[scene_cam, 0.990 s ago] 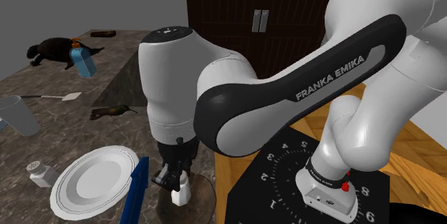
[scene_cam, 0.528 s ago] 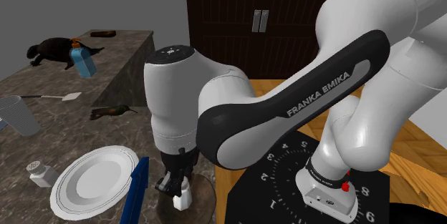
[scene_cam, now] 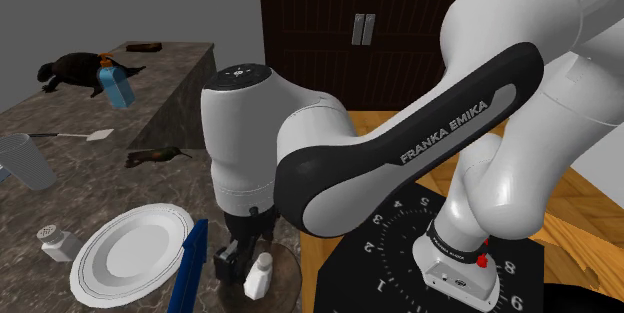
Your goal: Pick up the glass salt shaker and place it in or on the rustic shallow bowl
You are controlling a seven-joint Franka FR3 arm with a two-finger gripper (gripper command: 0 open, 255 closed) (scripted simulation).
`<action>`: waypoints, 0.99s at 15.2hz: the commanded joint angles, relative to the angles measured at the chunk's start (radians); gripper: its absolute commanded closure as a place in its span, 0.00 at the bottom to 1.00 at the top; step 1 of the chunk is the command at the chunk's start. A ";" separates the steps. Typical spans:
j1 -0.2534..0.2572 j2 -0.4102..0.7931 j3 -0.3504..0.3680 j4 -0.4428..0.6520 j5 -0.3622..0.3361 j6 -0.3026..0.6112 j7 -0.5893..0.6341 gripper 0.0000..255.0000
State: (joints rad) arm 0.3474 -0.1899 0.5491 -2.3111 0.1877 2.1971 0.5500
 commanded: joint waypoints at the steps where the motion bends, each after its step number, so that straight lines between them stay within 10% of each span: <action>1: 0.000 0.000 0.000 0.000 0.000 0.000 0.000 0.00; 15: -0.001 -0.063 -0.025 0.075 0.017 -0.134 -0.017 0.00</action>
